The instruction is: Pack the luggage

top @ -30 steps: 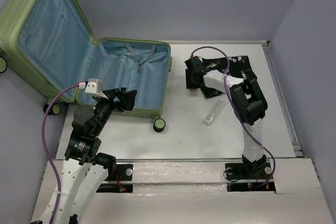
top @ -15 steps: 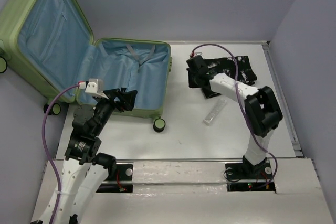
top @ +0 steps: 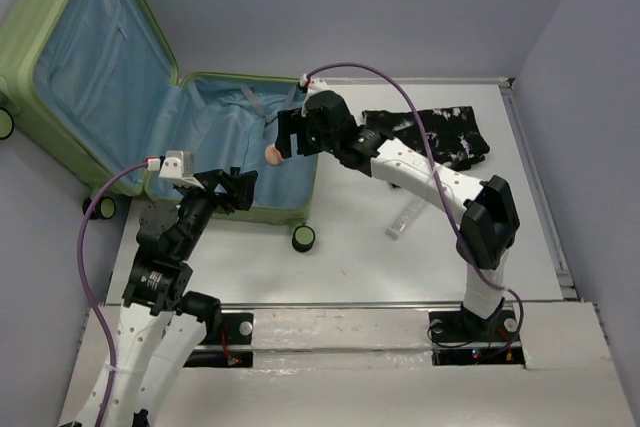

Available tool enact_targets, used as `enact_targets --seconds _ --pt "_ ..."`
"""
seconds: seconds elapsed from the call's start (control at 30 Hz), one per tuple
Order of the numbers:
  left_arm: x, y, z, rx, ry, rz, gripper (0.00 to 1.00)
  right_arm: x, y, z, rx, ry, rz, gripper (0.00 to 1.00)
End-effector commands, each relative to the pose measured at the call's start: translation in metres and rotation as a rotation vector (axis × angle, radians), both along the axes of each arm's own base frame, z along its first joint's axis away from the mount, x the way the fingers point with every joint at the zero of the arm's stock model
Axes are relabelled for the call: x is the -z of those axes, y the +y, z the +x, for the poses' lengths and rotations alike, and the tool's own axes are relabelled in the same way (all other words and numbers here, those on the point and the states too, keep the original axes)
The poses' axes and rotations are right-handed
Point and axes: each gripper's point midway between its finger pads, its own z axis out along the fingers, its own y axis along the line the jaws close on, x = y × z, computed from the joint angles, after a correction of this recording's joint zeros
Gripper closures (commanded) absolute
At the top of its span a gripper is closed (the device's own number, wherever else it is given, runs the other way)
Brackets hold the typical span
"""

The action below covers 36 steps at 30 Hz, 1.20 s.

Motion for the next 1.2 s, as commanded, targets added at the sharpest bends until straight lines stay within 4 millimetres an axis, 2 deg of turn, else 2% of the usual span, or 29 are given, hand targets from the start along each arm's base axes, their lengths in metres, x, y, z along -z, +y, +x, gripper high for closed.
enact_targets --seconds 0.0,0.03,0.1,0.13,0.17,0.2,0.23,0.27,0.3,0.37,0.4,0.57,0.6,0.67,0.7,0.8,0.83,0.87,0.9,0.97,1.0,1.07,1.17 --pt "-0.031 0.002 -0.004 0.002 -0.082 -0.015 0.01 -0.009 -0.053 0.009 0.134 0.016 0.01 0.14" --pt "-0.031 0.001 -0.004 0.005 -0.082 -0.015 0.01 0.018 -0.079 0.009 0.194 0.049 -0.039 0.14" --pt "-0.03 0.001 -0.005 0.003 -0.082 -0.015 0.01 0.035 -0.115 0.004 0.295 0.072 -0.061 0.18" --pt "-0.032 0.002 -0.005 0.003 -0.088 -0.019 0.01 0.06 -0.146 -0.011 0.354 0.105 -0.108 0.18" --pt "-0.033 0.002 -0.006 0.003 -0.091 -0.018 0.01 0.073 -0.168 -0.015 0.415 0.123 -0.128 0.19" --pt "-0.032 0.001 -0.006 0.008 -0.089 -0.019 0.01 0.088 -0.203 -0.013 0.527 0.153 -0.129 0.19" --pt "-0.032 0.0 -0.007 0.013 -0.091 -0.019 0.01 0.089 -0.224 -0.021 0.572 0.163 -0.106 0.19" --pt "-0.032 -0.001 -0.007 0.02 -0.089 -0.02 0.01 0.127 -0.251 -0.039 0.623 0.228 -0.16 0.19" --pt "-0.032 -0.001 -0.007 0.022 -0.089 -0.02 0.01 0.131 -0.274 -0.043 0.697 0.239 -0.144 0.15" --pt "-0.032 -0.003 -0.007 0.03 -0.087 -0.02 0.01 0.163 -0.299 -0.064 0.746 0.293 -0.193 0.08" --pt "-0.032 -0.003 -0.007 0.033 -0.087 -0.022 0.01 0.169 -0.304 -0.068 0.761 0.305 -0.193 0.05" --pt "-0.031 -0.004 -0.007 0.036 -0.085 -0.021 0.01 0.191 -0.306 -0.073 0.763 0.349 -0.239 0.04" --pt "-0.031 -0.004 -0.007 0.037 -0.086 -0.02 0.01 0.203 -0.303 -0.073 0.748 0.378 -0.254 0.05" --pt "-0.031 -0.004 -0.006 0.037 -0.084 -0.019 0.01 0.21 -0.299 -0.069 0.747 0.4 -0.26 0.09" --pt "-0.031 -0.004 -0.007 0.039 -0.086 -0.02 0.01 0.22 -0.298 -0.07 0.753 0.423 -0.27 0.14" --pt "-0.03 -0.005 -0.007 0.042 -0.083 -0.019 0.01 0.228 -0.296 -0.07 0.754 0.439 -0.261 0.31" --pt "-0.03 -0.005 -0.006 0.043 -0.081 -0.018 0.01 0.227 -0.296 -0.072 0.753 0.437 -0.251 0.44" --pt "-0.029 -0.006 -0.006 0.048 -0.079 -0.021 0.01 0.224 -0.295 -0.072 0.749 0.434 -0.238 0.51" --pt "-0.029 -0.006 -0.006 0.047 -0.079 -0.019 0.01 0.21 -0.292 -0.071 0.739 0.408 -0.202 0.62" --pt "-0.029 -0.004 -0.004 0.03 -0.074 -0.028 0.01 0.192 -0.285 -0.072 0.699 0.387 -0.142 0.7" --pt "-0.029 -0.001 -0.003 0.012 -0.071 -0.042 0.02 0.179 -0.277 -0.072 0.668 0.364 -0.114 0.7" --pt "-0.03 0.005 0.0 -0.038 -0.058 -0.1 0.05 0.133 -0.247 -0.072 0.565 0.287 -0.015 0.73" --pt "-0.03 0.004 0.001 -0.036 -0.046 -0.121 0.07 0.085 -0.201 -0.074 0.419 0.213 0.059 0.73"
